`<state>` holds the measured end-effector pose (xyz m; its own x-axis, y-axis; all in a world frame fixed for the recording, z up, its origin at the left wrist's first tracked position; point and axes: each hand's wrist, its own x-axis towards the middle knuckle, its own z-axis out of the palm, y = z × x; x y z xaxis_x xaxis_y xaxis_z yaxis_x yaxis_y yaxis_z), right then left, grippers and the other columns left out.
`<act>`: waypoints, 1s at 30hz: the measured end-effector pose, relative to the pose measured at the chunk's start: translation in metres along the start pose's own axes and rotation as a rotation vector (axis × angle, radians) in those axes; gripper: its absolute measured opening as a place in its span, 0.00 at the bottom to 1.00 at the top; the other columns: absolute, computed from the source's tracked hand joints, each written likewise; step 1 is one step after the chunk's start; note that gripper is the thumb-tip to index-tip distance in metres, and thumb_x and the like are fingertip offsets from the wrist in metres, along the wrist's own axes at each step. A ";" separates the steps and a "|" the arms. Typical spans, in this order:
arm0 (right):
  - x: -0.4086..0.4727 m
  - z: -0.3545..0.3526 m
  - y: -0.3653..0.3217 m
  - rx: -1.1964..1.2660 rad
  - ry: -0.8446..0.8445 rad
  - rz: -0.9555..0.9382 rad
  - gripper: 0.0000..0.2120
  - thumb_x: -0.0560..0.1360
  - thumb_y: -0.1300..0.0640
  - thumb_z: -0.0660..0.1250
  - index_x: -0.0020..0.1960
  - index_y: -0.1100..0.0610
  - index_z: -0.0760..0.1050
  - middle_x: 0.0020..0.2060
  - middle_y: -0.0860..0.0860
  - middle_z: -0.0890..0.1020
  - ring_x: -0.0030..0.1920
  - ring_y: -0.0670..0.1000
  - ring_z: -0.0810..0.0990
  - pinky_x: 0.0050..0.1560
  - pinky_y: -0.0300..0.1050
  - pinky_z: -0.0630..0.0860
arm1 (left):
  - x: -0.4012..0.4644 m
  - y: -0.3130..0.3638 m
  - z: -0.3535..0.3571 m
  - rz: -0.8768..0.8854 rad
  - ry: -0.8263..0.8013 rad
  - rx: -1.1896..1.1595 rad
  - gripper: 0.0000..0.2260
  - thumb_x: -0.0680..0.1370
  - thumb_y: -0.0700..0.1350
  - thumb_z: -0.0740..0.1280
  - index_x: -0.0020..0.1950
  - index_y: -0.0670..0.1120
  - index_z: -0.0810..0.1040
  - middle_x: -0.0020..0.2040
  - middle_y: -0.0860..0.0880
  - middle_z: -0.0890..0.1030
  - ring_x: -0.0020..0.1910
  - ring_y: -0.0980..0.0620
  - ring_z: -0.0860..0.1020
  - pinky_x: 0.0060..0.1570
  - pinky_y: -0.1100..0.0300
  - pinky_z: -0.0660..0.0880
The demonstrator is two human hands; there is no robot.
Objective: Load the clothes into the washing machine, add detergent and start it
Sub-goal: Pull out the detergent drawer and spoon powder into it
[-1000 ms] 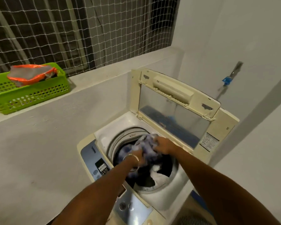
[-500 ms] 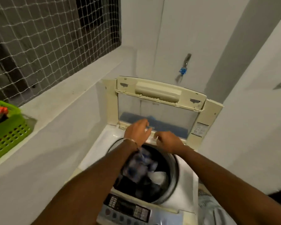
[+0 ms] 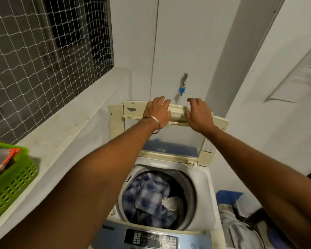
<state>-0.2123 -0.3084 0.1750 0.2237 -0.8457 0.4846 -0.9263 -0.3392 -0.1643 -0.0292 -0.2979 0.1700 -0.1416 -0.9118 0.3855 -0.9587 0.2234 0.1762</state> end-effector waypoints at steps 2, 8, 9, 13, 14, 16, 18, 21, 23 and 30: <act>0.001 0.003 0.002 0.025 -0.148 0.031 0.20 0.81 0.48 0.56 0.70 0.55 0.67 0.65 0.57 0.74 0.61 0.58 0.73 0.62 0.56 0.71 | 0.000 -0.004 0.003 -0.007 -0.125 -0.012 0.22 0.79 0.50 0.58 0.73 0.49 0.63 0.72 0.46 0.68 0.70 0.45 0.66 0.71 0.45 0.61; -0.007 0.007 -0.003 0.014 -0.202 0.002 0.19 0.80 0.49 0.58 0.69 0.56 0.66 0.62 0.57 0.75 0.58 0.58 0.75 0.59 0.57 0.75 | -0.018 -0.007 0.006 -0.001 -0.187 -0.041 0.25 0.80 0.53 0.58 0.75 0.48 0.59 0.75 0.47 0.64 0.73 0.45 0.62 0.72 0.43 0.58; -0.008 0.007 -0.004 0.005 -0.201 0.002 0.19 0.80 0.50 0.59 0.69 0.55 0.66 0.62 0.57 0.75 0.58 0.58 0.75 0.58 0.57 0.76 | -0.021 -0.007 0.006 0.000 -0.185 -0.035 0.26 0.80 0.54 0.59 0.76 0.48 0.59 0.75 0.47 0.63 0.73 0.45 0.62 0.72 0.43 0.59; -0.012 0.005 -0.006 -0.056 -0.206 -0.011 0.18 0.79 0.50 0.61 0.66 0.55 0.66 0.61 0.58 0.74 0.58 0.58 0.73 0.57 0.56 0.76 | -0.035 -0.004 0.003 0.002 -0.188 -0.006 0.27 0.80 0.54 0.59 0.76 0.47 0.59 0.77 0.46 0.60 0.75 0.44 0.59 0.73 0.44 0.59; -0.015 0.004 -0.006 -0.071 -0.205 -0.011 0.19 0.79 0.49 0.61 0.67 0.55 0.66 0.61 0.58 0.73 0.58 0.58 0.73 0.57 0.56 0.76 | -0.038 -0.003 0.002 0.005 -0.181 0.006 0.27 0.80 0.54 0.59 0.76 0.47 0.59 0.77 0.46 0.60 0.75 0.44 0.59 0.73 0.45 0.60; -0.021 0.003 -0.006 -0.097 -0.206 -0.014 0.21 0.78 0.49 0.62 0.68 0.55 0.65 0.62 0.57 0.73 0.60 0.58 0.72 0.57 0.57 0.76 | -0.043 -0.001 0.000 0.004 -0.166 0.018 0.27 0.79 0.54 0.60 0.76 0.47 0.59 0.76 0.46 0.61 0.74 0.45 0.60 0.72 0.46 0.62; -0.028 0.001 -0.006 -0.108 -0.216 -0.022 0.23 0.78 0.49 0.62 0.70 0.55 0.64 0.64 0.57 0.72 0.62 0.59 0.72 0.59 0.58 0.76 | -0.047 0.001 -0.003 -0.008 -0.175 -0.003 0.27 0.79 0.53 0.61 0.76 0.47 0.59 0.76 0.46 0.62 0.74 0.45 0.61 0.72 0.46 0.62; -0.034 -0.004 -0.006 -0.113 -0.248 -0.026 0.24 0.78 0.50 0.63 0.71 0.55 0.63 0.66 0.57 0.70 0.64 0.60 0.70 0.60 0.60 0.75 | -0.052 0.003 -0.008 -0.033 -0.218 -0.032 0.28 0.79 0.53 0.62 0.77 0.46 0.58 0.77 0.46 0.61 0.75 0.45 0.60 0.72 0.46 0.62; -0.037 -0.008 -0.007 -0.114 -0.274 -0.023 0.25 0.77 0.50 0.64 0.71 0.55 0.63 0.67 0.57 0.69 0.65 0.60 0.69 0.61 0.61 0.74 | -0.055 0.004 -0.010 -0.038 -0.254 -0.032 0.29 0.79 0.53 0.62 0.77 0.46 0.56 0.78 0.46 0.59 0.76 0.46 0.58 0.73 0.47 0.61; -0.037 -0.011 -0.010 -0.113 -0.344 0.005 0.32 0.76 0.53 0.66 0.75 0.55 0.57 0.71 0.56 0.65 0.70 0.60 0.65 0.64 0.64 0.71 | -0.057 0.003 -0.008 -0.034 -0.301 0.028 0.31 0.79 0.49 0.61 0.78 0.46 0.52 0.80 0.47 0.51 0.78 0.46 0.51 0.75 0.46 0.56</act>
<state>-0.2149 -0.2698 0.1681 0.2904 -0.9429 0.1631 -0.9509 -0.3034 -0.0608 -0.0219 -0.2427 0.1561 -0.1724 -0.9806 0.0934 -0.9699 0.1856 0.1578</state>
